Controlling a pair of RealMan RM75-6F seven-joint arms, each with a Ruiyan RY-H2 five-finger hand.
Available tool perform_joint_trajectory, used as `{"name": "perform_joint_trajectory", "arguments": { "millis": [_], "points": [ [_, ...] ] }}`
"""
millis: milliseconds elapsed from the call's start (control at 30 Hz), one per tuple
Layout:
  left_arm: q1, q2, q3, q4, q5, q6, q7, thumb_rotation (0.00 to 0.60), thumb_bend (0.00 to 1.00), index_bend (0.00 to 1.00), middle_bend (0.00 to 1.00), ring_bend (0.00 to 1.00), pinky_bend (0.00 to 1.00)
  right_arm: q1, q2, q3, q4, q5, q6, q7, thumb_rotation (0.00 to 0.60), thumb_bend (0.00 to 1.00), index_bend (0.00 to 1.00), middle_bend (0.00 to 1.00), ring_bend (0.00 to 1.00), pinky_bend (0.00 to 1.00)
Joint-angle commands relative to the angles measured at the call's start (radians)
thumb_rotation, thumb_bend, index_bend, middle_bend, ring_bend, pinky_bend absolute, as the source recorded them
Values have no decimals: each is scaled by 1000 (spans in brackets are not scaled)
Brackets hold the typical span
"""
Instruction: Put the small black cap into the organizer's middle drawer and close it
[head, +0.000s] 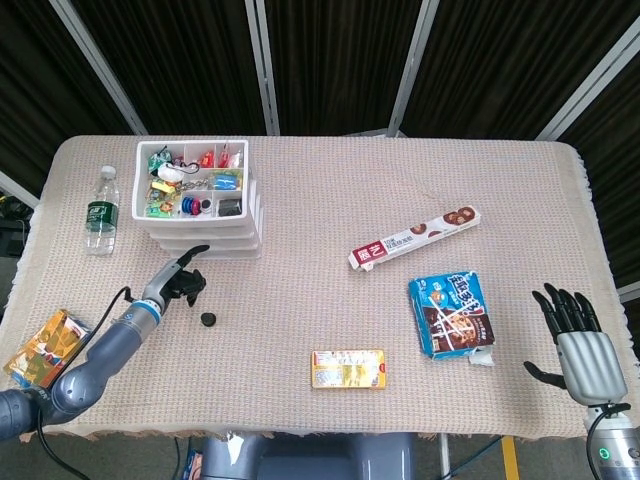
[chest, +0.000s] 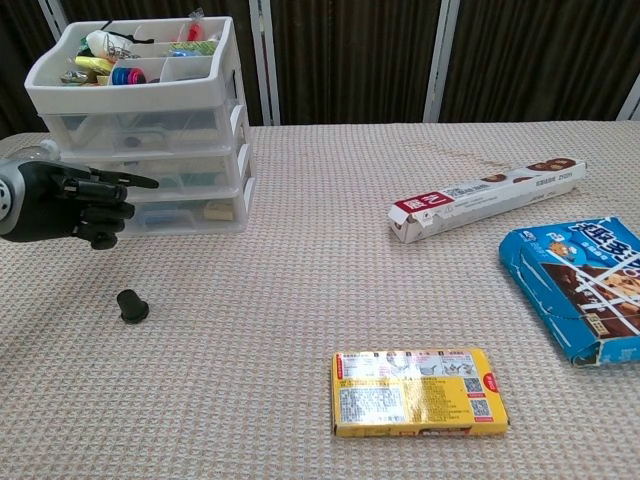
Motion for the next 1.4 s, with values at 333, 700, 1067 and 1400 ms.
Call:
{"name": "perform_joint_trajectory", "arguments": {
  "millis": [333,700,1067,1400],
  "points": [
    [-21,-46,-1,44,-19,-7,-15,600,979,96,929,841,747,0,-3,0,4,-5,5,-1,600,0,71,0,0,0],
    [-29,-78,-10,70,-27,31,-13,600,980,108,929,842,747,-4,-3,-1,-2,-1,7,0,600,0,72,0,0,0],
    [-55,-113,-19,107,-41,5,-12,600,980,215,929,842,747,-3,-2,-1,-6,1,4,1,600,0,72,0,0,0],
    [-51,-117,-14,107,-31,-4,-10,600,979,249,929,842,747,-4,-2,-3,-8,-3,4,-2,600,0,73,0,0,0]
  ]
}}
